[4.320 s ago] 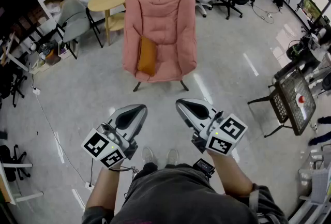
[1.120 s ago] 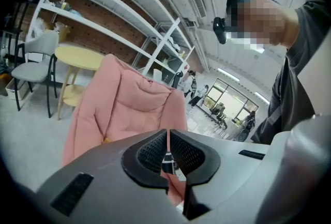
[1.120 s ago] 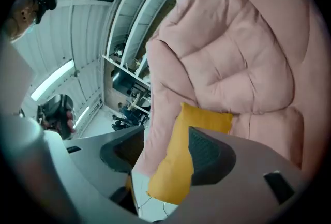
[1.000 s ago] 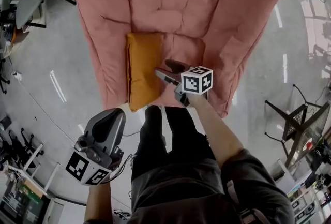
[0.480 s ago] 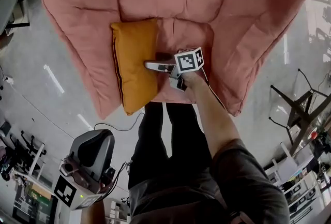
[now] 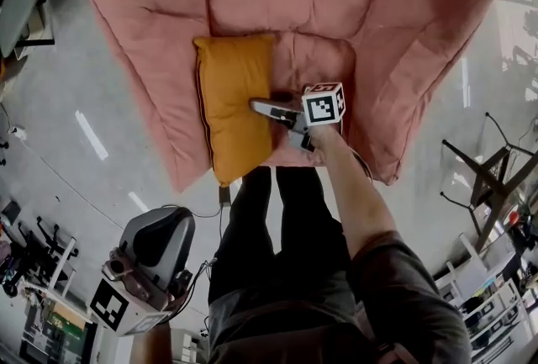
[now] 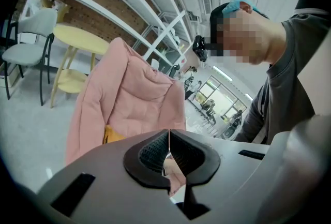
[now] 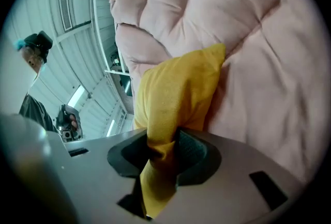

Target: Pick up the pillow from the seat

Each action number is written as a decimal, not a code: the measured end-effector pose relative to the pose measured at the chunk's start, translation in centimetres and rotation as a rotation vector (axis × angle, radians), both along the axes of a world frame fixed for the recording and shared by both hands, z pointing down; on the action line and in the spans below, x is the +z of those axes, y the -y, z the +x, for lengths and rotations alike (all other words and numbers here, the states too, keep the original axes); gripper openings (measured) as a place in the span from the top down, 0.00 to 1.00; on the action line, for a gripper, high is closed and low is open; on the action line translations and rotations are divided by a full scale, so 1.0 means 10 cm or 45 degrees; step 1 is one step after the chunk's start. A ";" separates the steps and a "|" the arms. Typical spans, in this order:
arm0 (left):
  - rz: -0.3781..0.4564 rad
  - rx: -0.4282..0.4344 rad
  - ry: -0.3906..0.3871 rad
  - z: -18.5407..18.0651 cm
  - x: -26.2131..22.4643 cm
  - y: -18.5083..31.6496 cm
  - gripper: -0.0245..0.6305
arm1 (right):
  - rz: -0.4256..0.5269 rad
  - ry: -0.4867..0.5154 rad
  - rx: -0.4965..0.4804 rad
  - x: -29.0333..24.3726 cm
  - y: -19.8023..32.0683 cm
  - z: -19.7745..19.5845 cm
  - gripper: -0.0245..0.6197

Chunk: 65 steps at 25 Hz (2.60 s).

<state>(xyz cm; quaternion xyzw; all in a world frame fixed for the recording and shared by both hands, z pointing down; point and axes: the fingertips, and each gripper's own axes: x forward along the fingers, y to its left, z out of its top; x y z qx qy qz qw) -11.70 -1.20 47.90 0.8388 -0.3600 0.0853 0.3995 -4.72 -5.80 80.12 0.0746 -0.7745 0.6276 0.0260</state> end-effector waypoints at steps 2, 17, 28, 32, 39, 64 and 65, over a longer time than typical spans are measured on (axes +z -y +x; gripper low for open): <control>0.056 0.011 -0.016 0.02 -0.19 0.02 0.95 | 0.065 -0.069 0.015 -0.21 -0.04 0.11 0.77; 0.489 0.033 -0.047 -0.10 -2.13 0.07 0.95 | 0.774 -0.179 0.316 -3.93 0.32 0.39 0.79; 0.808 -0.027 -0.084 -0.28 -3.44 -0.21 0.95 | 1.207 0.027 0.534 -6.57 -0.04 0.45 0.79; 0.870 -0.041 -0.077 -0.42 -3.69 -0.28 0.95 | 1.307 0.035 0.565 -7.03 -0.24 0.39 0.79; 0.934 -0.066 -0.093 -0.58 -3.94 -0.33 0.95 | 1.395 0.017 0.576 -7.36 -0.41 0.25 0.79; 0.919 -0.070 -0.099 -0.59 -3.87 -0.13 0.95 | 1.366 0.008 0.598 -7.29 -0.27 0.26 0.79; 0.917 -0.072 -0.099 -0.59 -3.87 -0.14 0.95 | 1.364 0.008 0.599 -7.29 -0.27 0.26 0.79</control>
